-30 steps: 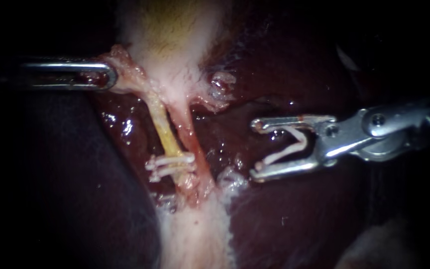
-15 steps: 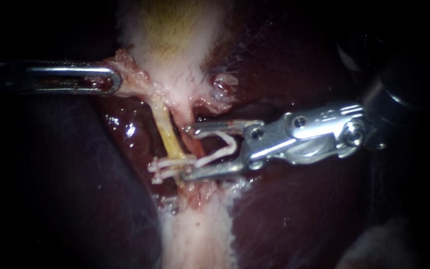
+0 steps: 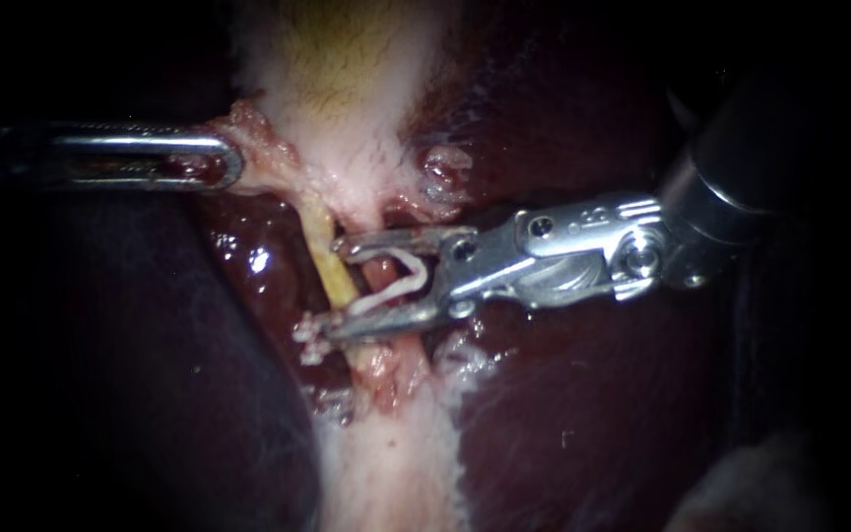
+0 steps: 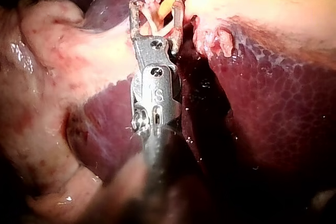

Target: Clipping third clip left tube

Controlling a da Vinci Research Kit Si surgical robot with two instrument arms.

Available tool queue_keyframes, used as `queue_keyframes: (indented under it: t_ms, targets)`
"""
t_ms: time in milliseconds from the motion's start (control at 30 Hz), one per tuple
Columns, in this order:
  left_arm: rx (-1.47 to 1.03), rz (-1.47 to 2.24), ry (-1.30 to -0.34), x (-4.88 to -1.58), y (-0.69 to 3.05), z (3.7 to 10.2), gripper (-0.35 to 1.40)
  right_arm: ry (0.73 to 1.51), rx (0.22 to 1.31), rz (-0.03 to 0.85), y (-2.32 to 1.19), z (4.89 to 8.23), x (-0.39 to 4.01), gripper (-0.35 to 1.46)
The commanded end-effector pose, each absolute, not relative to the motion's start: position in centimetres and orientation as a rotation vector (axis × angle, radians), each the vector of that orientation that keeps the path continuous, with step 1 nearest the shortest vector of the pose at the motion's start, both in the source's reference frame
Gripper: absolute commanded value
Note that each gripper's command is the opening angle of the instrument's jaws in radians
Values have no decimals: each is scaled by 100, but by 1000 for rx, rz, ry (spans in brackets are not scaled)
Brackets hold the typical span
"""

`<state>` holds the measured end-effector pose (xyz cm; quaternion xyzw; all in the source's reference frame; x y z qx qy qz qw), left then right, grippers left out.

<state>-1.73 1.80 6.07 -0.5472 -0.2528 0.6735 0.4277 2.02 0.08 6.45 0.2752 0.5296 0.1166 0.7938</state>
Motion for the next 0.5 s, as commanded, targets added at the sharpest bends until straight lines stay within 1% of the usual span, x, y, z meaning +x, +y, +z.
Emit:
queue_keyframes:
  t_ms: [33,500]
  targets:
    - [-1367,1682,-632,-173,179,607,-35,1137,594,255,9,647,202,50]
    - [-1368,1682,-634,-175,178,603,-35,1134,590,262,21,672,207,50]
